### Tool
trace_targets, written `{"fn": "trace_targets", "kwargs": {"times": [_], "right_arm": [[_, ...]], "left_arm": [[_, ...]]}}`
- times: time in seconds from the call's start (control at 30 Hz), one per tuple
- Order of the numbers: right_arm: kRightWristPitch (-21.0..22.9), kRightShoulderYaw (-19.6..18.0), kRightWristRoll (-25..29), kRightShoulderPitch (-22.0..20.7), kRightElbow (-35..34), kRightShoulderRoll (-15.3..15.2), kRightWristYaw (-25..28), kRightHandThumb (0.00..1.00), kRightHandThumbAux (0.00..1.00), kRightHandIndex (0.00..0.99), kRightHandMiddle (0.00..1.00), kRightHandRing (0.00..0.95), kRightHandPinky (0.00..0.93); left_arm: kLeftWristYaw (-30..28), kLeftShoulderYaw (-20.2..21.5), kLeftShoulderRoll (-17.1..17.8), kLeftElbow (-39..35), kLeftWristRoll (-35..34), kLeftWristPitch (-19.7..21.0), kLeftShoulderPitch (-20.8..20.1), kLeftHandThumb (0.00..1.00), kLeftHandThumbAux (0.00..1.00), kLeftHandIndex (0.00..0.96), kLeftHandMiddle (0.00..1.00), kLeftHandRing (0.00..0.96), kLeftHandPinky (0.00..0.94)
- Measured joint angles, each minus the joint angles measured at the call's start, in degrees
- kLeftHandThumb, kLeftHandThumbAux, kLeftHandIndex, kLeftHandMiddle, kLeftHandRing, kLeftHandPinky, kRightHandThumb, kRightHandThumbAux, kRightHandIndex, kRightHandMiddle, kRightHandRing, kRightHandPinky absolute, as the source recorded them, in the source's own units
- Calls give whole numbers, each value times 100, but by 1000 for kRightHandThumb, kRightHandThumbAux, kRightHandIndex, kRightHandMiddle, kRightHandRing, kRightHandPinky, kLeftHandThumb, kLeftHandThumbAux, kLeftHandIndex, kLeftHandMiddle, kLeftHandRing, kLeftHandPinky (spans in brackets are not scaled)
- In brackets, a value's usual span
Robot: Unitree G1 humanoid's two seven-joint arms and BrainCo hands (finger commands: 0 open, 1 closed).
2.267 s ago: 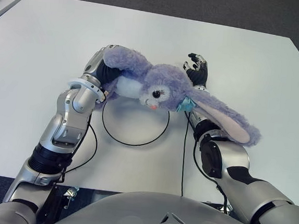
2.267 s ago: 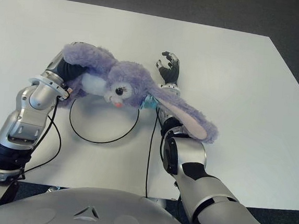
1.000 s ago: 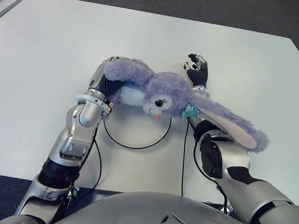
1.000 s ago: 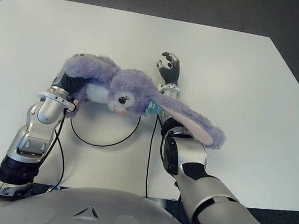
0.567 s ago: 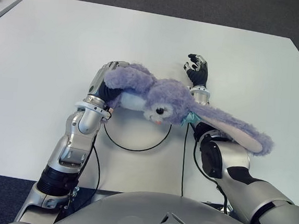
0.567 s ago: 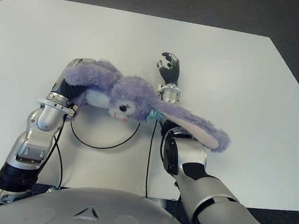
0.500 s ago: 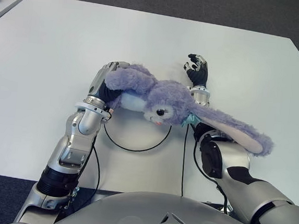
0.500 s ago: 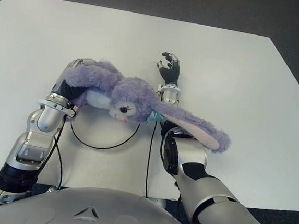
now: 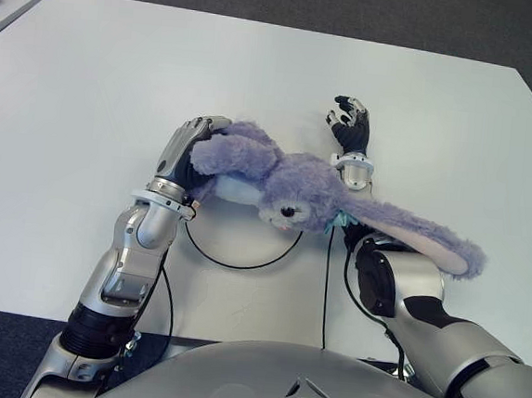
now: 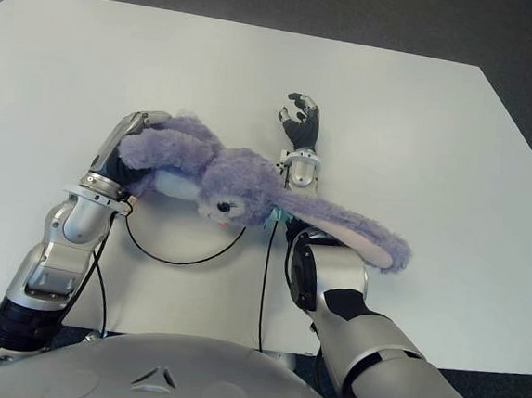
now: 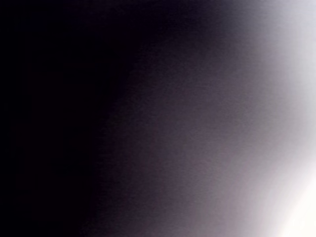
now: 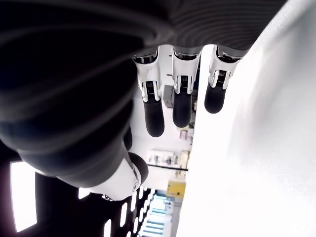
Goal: Put the doll into the plate.
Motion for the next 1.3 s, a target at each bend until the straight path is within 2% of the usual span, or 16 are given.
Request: {"fn": "trace_targets", "kwargs": {"times": [0.2,0.3,0.4,0.43,0.47,0.5,0.67,0.73,0.83,1.0,1.3], "right_arm": [[0,-1,6,1,0,0,6,512,866,295,199,135,119],[0,-1,9,3,0,0,6,519,869,295,201,136,121],[0,-1,11,5,0,-1,6,525,869,295,203,138,122],[0,-1,11,6,0,-2,6,527,869,295,205,140,125],[0,-1,11,7,0,-2,5,528,869,295,206,140,126],[0,-1,11,8,0,-2,5,528,867,295,207,142,128],[0,0,11,13,0,-6,5,529,864,293,209,145,131],[0,0,11,15,0,-6,5,531,867,291,212,148,128],[0,2,11,19,0,-5,5,537,868,290,212,148,127],[0,4,11,24,0,-2,5,550,869,290,219,154,132],[0,5,11,26,0,-2,8,536,874,289,218,156,132]], "left_arm": [[0,0,59,-133,0,-119,184,461,492,489,704,669,589],[0,11,62,-147,-21,-203,265,470,485,419,605,573,492],[0,33,65,-145,-92,-300,344,470,482,389,559,525,443],[0,40,67,-144,-124,-329,373,453,477,333,477,434,357],[0,45,68,-143,-145,-350,398,449,477,324,463,418,343],[0,50,70,-140,-182,-379,425,420,473,248,381,343,269],[0,79,125,-90,-399,-590,525,365,464,140,265,243,173],[0,88,165,-67,-487,-690,547,336,446,95,196,179,96],[0,102,205,-37,-593,-834,577,333,447,89,184,168,80],[-1,143,277,-6,-742,-1024,648,290,415,29,84,76,29],[-2,250,440,103,-936,-1355,717,279,409,0,36,24,0]]}}
